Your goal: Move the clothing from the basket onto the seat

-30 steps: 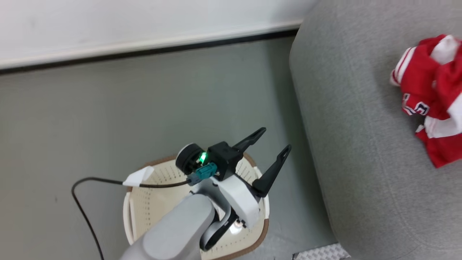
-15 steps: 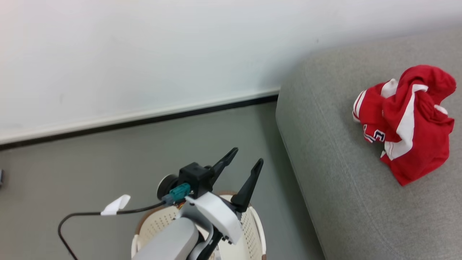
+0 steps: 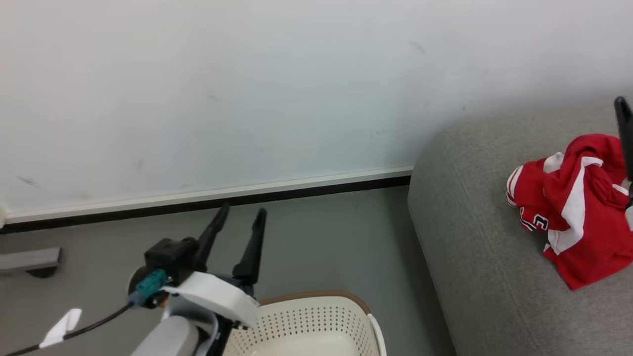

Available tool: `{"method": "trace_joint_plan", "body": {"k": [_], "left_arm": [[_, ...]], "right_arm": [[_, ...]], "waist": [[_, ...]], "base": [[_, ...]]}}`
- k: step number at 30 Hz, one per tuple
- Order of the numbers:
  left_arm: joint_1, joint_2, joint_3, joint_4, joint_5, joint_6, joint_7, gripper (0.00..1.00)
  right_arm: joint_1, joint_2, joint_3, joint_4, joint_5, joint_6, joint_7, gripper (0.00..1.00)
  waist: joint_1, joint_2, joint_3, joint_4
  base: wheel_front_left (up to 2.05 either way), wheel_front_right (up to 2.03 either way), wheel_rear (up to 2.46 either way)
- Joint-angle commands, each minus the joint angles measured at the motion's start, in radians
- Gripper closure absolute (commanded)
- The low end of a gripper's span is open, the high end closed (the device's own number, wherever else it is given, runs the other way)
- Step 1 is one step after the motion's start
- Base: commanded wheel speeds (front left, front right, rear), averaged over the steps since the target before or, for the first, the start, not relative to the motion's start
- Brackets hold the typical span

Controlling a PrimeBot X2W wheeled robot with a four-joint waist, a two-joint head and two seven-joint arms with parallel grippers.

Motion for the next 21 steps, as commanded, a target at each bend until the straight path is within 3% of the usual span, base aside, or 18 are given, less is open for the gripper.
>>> {"method": "trace_joint_plan", "body": {"k": [1, 6, 10, 21], "left_arm": [[0.026, 0.015, 0.011, -0.007, 0.015, 0.007, 0.0, 0.0], [0.122, 0.031, 0.122, -0.069, 0.041, 0.041, 0.0, 0.0], [0.204, 0.002, 0.21, -0.107, 0.032, 0.02, 0.0, 0.0], [0.331, -0.098, 0.372, -0.062, 0.195, -0.04, 0.0, 0.0]], "right_arm": [[0.035, 0.017, -0.007, -0.008, -0.017, -0.002, -0.006, 0.0], [0.198, 0.118, -0.125, -0.099, -0.096, -0.002, -0.005, 0.0], [0.329, 0.206, -0.197, -0.158, -0.17, -0.002, -0.005, 0.0], [0.63, 0.416, -0.36, -0.293, -0.313, -0.002, -0.005, 0.0]], "waist": [[0.0002, 0.0, -0.012, 0.017], [0.0002, 0.0, -0.029, 0.054], [0.0002, 0.0, -0.039, 0.082], [0.0002, 0.0, -0.04, 0.129]], "base": [[0.0, 0.0, 0.0], [0.0, 0.0, 0.0], [0.0, 0.0, 0.0], [0.0, 0.0, 0.0]]}}
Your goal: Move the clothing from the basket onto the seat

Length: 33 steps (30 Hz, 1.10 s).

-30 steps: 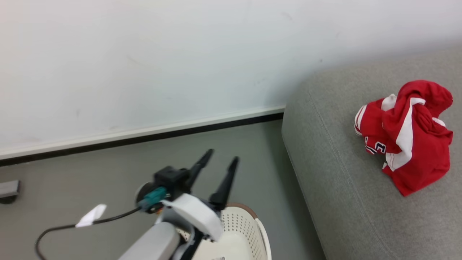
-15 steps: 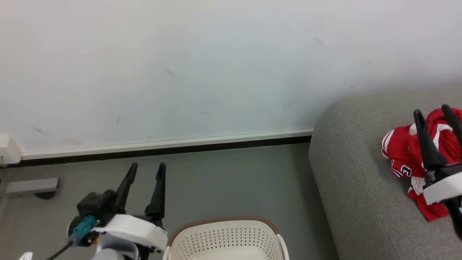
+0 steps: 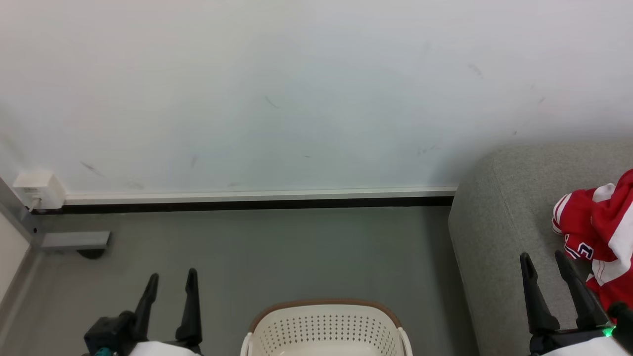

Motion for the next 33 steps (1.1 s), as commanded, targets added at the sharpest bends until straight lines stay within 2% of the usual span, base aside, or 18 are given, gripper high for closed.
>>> {"method": "trace_joint_plan", "body": {"k": [1, 6, 16, 25, 33], "left_arm": [[0.019, -0.007, 0.013, 0.003, 0.018, -0.001, 0.0, 0.0], [0.06, -0.056, 0.083, 0.0, 0.077, -0.024, 0.0, 0.0], [0.081, -0.105, 0.163, 0.017, 0.155, -0.08, 0.0, 0.0], [0.073, -0.116, 0.188, 0.033, 0.173, -0.113, 0.0, 0.0], [0.071, -0.12, 0.194, 0.041, 0.177, -0.121, 0.0, 0.0]], "right_arm": [[0.022, 0.006, -0.011, -0.008, -0.023, -0.002, -0.002, 0.0], [0.072, 0.057, -0.027, -0.02, -0.1, -0.002, -0.002, 0.0], [0.072, 0.071, -0.034, -0.006, -0.168, -0.002, -0.002, 0.0], [0.059, 0.07, -0.031, -0.001, -0.162, -0.002, -0.002, 0.0], [0.051, 0.066, -0.028, 0.003, -0.152, -0.002, -0.002, 0.0]], "waist": [[0.0, 0.0, 0.0, 0.002], [0.0, 0.0, -0.005, -0.001], [0.0, 0.0, -0.006, -0.007], [0.0, 0.0, -0.004, -0.013], [0.0, 0.0, -0.005, -0.022]], "base": [[0.0, 0.0, 0.0], [0.0, 0.0, 0.0], [0.0, 0.0, 0.0], [0.0, 0.0, 0.0], [0.0, 0.0, 0.0]]}}
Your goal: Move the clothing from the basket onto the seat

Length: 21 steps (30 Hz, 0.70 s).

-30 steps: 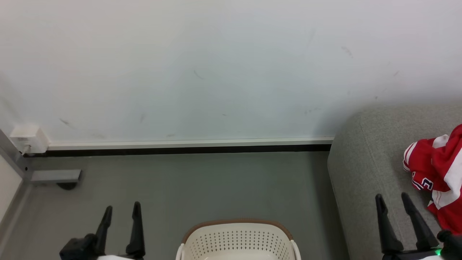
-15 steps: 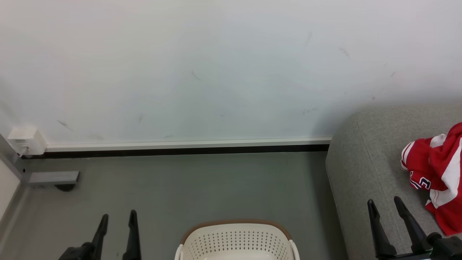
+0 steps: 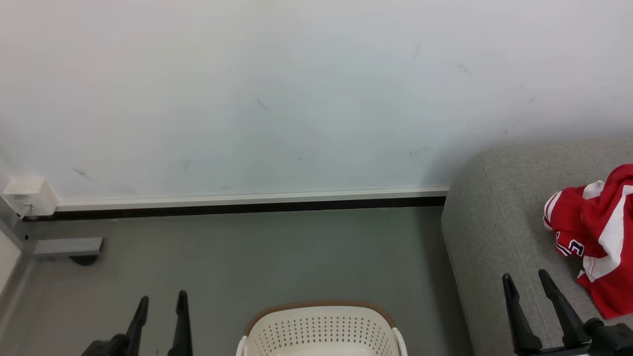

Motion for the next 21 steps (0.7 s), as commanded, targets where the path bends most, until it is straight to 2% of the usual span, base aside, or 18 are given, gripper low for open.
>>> {"method": "trace_joint_plan", "body": {"k": [1, 7, 8, 12, 21], "left_arm": [[0.003, 0.002, 0.004, 0.005, 0.001, -0.003, 0.0, 0.0], [-0.003, 0.002, -0.006, 0.012, -0.016, -0.002, 0.0, 0.0], [-0.002, -0.001, -0.008, 0.011, -0.01, -0.001, 0.0, 1.0], [0.006, -0.005, -0.009, 0.037, -0.011, -0.001, 0.001, 1.0], [-0.023, -0.004, 0.012, 0.047, -0.18, -0.015, 0.056, 1.0]], "right_arm": [[-0.012, -0.008, 0.003, 0.003, 0.01, -0.002, -0.002, 0.0], [-0.018, -0.012, 0.005, 0.008, 0.018, -0.002, -0.002, 0.0], [-0.005, -0.003, 0.004, 0.006, 0.008, 0.0, 0.0, 1.0], [0.011, 0.006, 0.007, 0.026, 0.009, 0.0, 0.003, 1.0], [-0.004, 0.017, -0.022, 0.031, 0.163, 0.0, 0.047, 1.0]], "waist": [[0.0, 0.0, 0.0, -0.002], [0.0, 0.0, 0.001, -0.004], [0.0, 0.0, 0.001, -0.004], [0.0, 0.0, 0.001, -0.004], [0.0, 0.0, 0.003, 0.0]], "base": [[0.0, 0.0, 0.0], [0.0, 0.0, 0.0], [0.0, 0.0, 0.0], [0.0, 0.0, 0.0], [0.0, 0.0, 0.0]]}}
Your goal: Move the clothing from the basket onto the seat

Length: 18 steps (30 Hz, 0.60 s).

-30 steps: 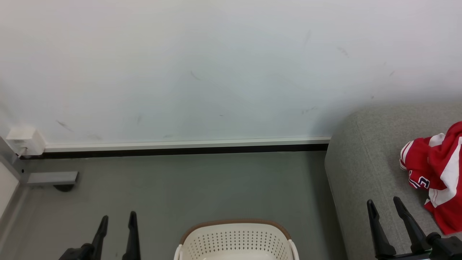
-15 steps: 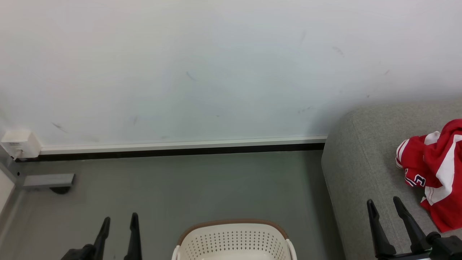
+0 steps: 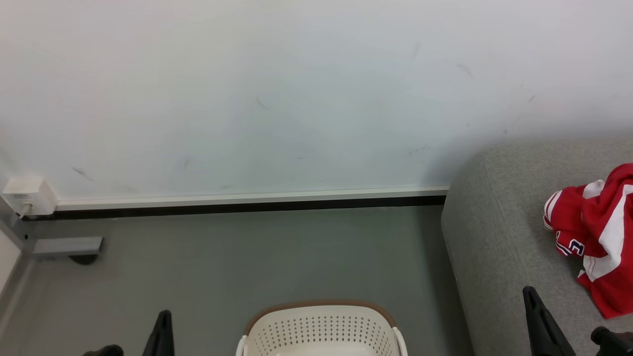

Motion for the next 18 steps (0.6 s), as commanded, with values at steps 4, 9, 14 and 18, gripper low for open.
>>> {"method": "trace_joint_plan", "body": {"k": [4, 9, 14, 18], "left_arm": [[-0.034, 0.003, 0.009, -0.022, -0.106, -0.006, 0.02, 1.0], [-0.039, 0.004, 0.012, -0.034, -0.191, -0.006, 0.04, 1.0], [-0.044, 0.004, 0.016, -0.044, -0.271, -0.005, 0.06, 1.0], [-0.048, 0.005, 0.02, -0.052, -0.331, -0.005, 0.076, 1.0]], "right_arm": [[-0.033, 0.001, -0.023, -0.008, 0.093, 0.0, 0.023, 1.0], [-0.041, 0.006, -0.036, -0.005, 0.168, 0.0, 0.044, 1.0], [-0.048, 0.01, -0.049, -0.003, 0.24, 0.0, 0.063, 1.0], [-0.055, 0.013, -0.058, -0.001, 0.294, -0.001, 0.078, 1.0]], "waist": [[0.0, 0.0, 0.001, 0.002], [0.0, 0.0, 0.002, 0.005], [0.0, 0.0, 0.003, 0.007], [0.0, 0.0, 0.004, 0.009]], "base": [[0.0, 0.0, 0.0], [0.0, 0.0, 0.0], [0.0, 0.0, 0.0], [0.0, 0.0, 0.0]]}}
